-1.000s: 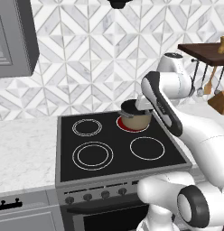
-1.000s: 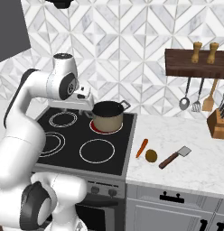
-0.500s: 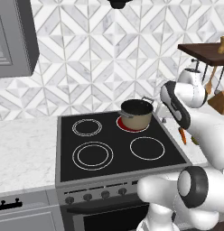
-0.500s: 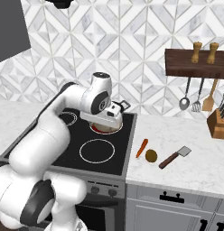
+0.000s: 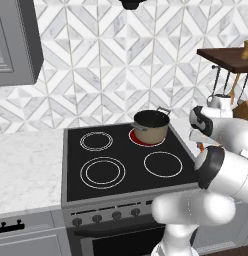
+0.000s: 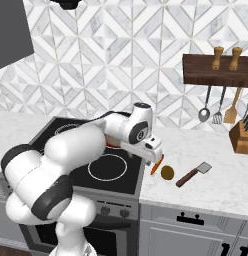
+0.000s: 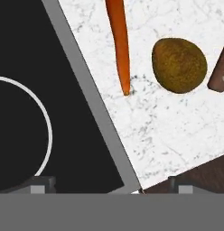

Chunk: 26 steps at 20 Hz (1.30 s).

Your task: Put the avocado and carrot in the pot. Retrieve the spatula and lightly stir the vegetables in the pot.

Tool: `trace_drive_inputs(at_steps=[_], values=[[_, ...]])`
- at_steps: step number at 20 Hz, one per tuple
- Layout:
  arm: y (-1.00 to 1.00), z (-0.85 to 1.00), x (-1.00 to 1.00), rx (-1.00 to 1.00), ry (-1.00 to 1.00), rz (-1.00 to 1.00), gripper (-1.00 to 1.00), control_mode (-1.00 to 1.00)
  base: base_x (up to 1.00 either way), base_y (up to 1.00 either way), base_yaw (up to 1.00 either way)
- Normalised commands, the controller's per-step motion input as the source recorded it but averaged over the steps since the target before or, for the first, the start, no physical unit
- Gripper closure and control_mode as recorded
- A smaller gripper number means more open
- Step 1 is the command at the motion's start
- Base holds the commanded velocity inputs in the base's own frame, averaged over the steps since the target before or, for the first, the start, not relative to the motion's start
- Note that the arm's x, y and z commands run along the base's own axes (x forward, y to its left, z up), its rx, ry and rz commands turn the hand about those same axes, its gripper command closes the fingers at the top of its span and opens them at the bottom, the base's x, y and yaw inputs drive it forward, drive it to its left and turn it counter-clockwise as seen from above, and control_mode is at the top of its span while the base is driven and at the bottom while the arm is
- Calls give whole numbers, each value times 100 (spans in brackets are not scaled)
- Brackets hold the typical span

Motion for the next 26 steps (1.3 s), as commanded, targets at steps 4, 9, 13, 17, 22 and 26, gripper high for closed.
trace_drive_inputs(at_steps=[4, 9, 13, 17, 22, 26], values=[[-78, -39, 66, 0, 5, -13, -100, -100, 0, 0, 0], [-7, -42, 54, 0, 0, 0, -100, -100, 0, 0, 0], [-1, -63, 26, 0, -8, 0, -100, -100, 0, 0, 0], [0, -59, 7, -1, -11, 0, -100, -100, 0, 0, 0], [0, -46, 22, -4, -7, 0, -100, -100, 0, 0, 0], [0, -49, 21, -5, -2, 0, -100, -100, 0, 0, 0]])
